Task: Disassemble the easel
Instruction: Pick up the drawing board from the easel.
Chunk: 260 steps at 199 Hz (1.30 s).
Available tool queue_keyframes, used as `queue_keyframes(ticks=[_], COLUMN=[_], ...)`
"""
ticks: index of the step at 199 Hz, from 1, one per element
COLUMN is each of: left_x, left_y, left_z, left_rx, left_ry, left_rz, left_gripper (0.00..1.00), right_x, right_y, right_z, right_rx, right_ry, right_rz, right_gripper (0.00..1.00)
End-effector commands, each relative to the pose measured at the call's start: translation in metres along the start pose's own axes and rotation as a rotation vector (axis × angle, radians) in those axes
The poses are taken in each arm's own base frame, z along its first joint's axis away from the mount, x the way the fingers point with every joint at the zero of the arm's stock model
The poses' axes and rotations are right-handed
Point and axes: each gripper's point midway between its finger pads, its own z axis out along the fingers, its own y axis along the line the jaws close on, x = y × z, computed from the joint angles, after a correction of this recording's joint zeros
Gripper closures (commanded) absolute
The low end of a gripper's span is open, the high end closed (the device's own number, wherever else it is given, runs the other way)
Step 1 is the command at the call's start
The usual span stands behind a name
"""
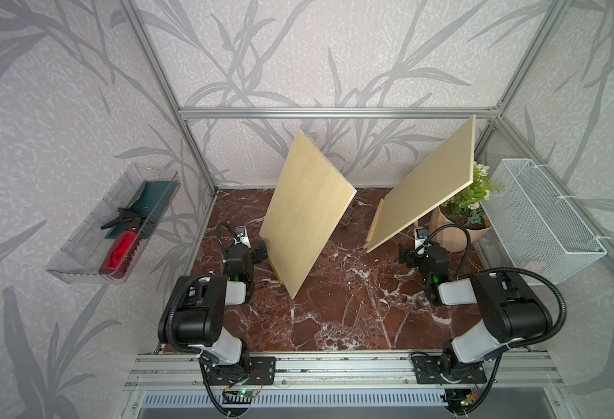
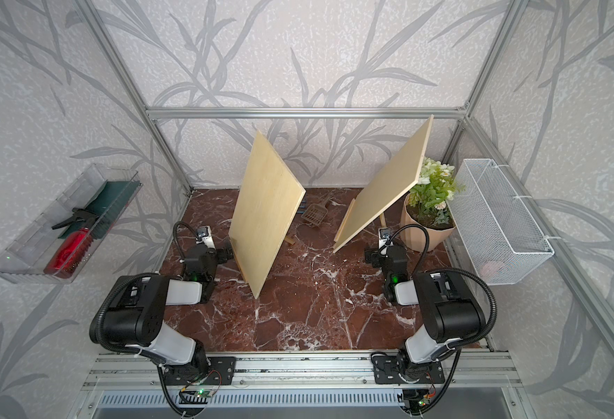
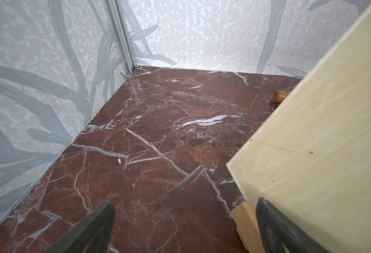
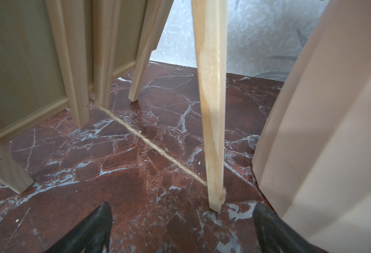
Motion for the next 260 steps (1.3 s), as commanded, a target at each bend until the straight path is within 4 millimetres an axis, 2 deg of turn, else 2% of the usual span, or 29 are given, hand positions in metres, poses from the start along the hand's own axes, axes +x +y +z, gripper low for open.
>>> queue_keyframes(ticks=[1, 63, 75, 92, 106, 124, 146, 161, 176, 191, 204, 223, 235, 252, 260], left_x=[0.0, 0.0, -0.003, -0.009, -0.018, -0.032, -0.061, -0.085, -0.106, -0.128, -0.14, -0.157, -0.157, -0.136, -0.134], left_y=[0.001, 0.0, 0.001, 0.017, 0.019, 0.012, 0.003, -0.004, -0.007, -0.009, -0.008, -0.017, -0.017, -0.01, -0.01], left_z=[0.0, -0.002, -0.01, -0.033, -0.046, -0.054, -0.072, -0.089, -0.103, -0.12, -0.132, -0.146, -0.149, -0.149, -0.153], left_rx=[-0.001, 0.006, 0.007, -0.05, -0.051, -0.025, 0.032, 0.079, 0.095, 0.108, 0.098, 0.161, 0.183, 0.188, 0.222], left_ry=[0.0, -0.007, -0.058, -0.169, -0.222, -0.228, -0.259, -0.307, -0.338, -0.379, -0.382, -0.392, -0.394, -0.393, -0.432], left_rz=[0.006, 0.004, -0.008, -0.057, -0.066, -0.038, -0.021, -0.053, -0.145, -0.26, -0.353, -0.454, -0.579, -0.786, -0.826], left_gripper=[0.01, 0.01, 0.01, 0.01, 0.01, 0.01, 0.01, 0.01, 0.01, 0.01, 0.01, 0.01, 0.01, 0.01, 0.01], right_x=[-0.01, -0.01, -0.012, -0.017, -0.021, -0.033, -0.058, -0.083, -0.094, -0.096, -0.098, -0.104, -0.104, -0.097, -0.092], right_y=[0.002, 0.002, 0.005, -0.001, -0.005, 0.001, 0.008, 0.003, 0.001, 0.0, 0.0, -0.003, -0.012, -0.022, -0.025], right_z=[0.0, -0.001, -0.004, -0.019, -0.031, -0.038, -0.051, -0.073, -0.093, -0.105, -0.117, -0.139, -0.153, -0.166, -0.171], right_rx=[-0.007, -0.007, -0.014, 0.053, 0.092, 0.103, 0.086, 0.09, 0.068, 0.053, 0.032, 0.018, 0.04, 0.066, 0.076], right_ry=[-0.027, -0.03, -0.051, -0.128, -0.173, -0.179, -0.2, -0.307, -0.363, -0.333, -0.306, -0.308, -0.291, -0.242, -0.212], right_rz=[-0.006, -0.008, -0.02, -0.019, -0.021, -0.067, -0.106, -0.019, 0.059, 0.086, 0.087, 0.117, 0.188, 0.315, 0.396], right_gripper=[0.01, 0.01, 0.01, 0.01, 0.01, 0.01, 0.01, 0.01, 0.01, 0.01, 0.01, 0.01, 0.01, 0.01, 0.01])
